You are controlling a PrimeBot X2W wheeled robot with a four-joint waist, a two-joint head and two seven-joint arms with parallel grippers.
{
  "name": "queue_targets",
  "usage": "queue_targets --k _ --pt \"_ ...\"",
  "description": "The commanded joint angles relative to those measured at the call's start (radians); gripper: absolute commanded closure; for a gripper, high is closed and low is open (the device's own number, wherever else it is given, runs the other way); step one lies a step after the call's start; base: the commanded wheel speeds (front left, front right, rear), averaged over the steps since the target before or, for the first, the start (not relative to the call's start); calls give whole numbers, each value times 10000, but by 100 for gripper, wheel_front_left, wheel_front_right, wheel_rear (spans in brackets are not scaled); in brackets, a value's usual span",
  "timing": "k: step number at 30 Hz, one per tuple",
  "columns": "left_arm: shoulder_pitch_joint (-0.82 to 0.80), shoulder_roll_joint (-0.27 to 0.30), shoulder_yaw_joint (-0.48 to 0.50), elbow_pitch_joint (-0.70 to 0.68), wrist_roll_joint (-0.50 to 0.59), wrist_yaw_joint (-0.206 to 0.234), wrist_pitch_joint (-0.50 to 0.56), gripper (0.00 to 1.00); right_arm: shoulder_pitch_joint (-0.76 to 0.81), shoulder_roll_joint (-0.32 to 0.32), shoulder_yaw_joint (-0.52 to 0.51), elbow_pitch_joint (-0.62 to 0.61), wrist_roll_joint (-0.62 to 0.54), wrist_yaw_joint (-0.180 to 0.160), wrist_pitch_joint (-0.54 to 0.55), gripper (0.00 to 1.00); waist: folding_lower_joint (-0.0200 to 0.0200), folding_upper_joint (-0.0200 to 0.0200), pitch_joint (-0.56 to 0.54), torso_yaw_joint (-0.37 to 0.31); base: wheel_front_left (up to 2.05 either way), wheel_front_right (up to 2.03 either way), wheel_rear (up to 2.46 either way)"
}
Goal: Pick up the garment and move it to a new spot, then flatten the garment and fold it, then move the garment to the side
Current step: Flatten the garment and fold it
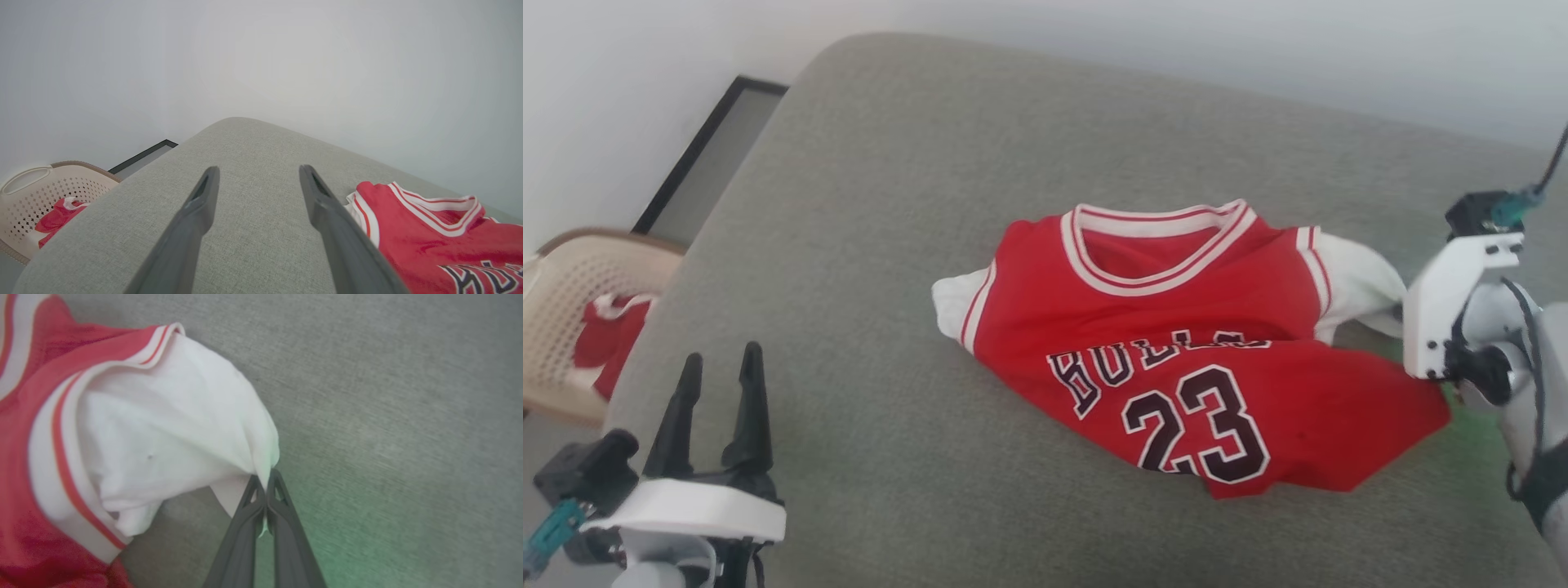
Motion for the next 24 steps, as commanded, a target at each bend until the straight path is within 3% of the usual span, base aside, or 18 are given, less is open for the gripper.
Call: queue_targets --k 1,11,16,19,24 --pt "176 41 37 -67 31 -27 -43 0 195 -120 87 -89 121 1 18 100 0 0 -194 -220 0 0 0" --pt "753 290 310 -404 -107 -31 -42 0 1423 -1414 93 -1381 1105 1 486 100 0 0 -734 -1123 0 0 0" --pt "805 413 236 -459 -134 -25 -43 0 1929 -2010 -447 -1790 1199 1 612 100 0 0 -828 -1375 0 0 0" --pt "720 474 140 -461 -157 -25 -43 0 2109 -2106 -885 -1713 1054 1 489 100 0 0 -790 -1423 0 0 0" --pt "500 563 -56 -409 -148 -26 -44 0 2216 -1732 -1374 -1242 797 1 207 100 0 0 -681 -1390 0 0 0"
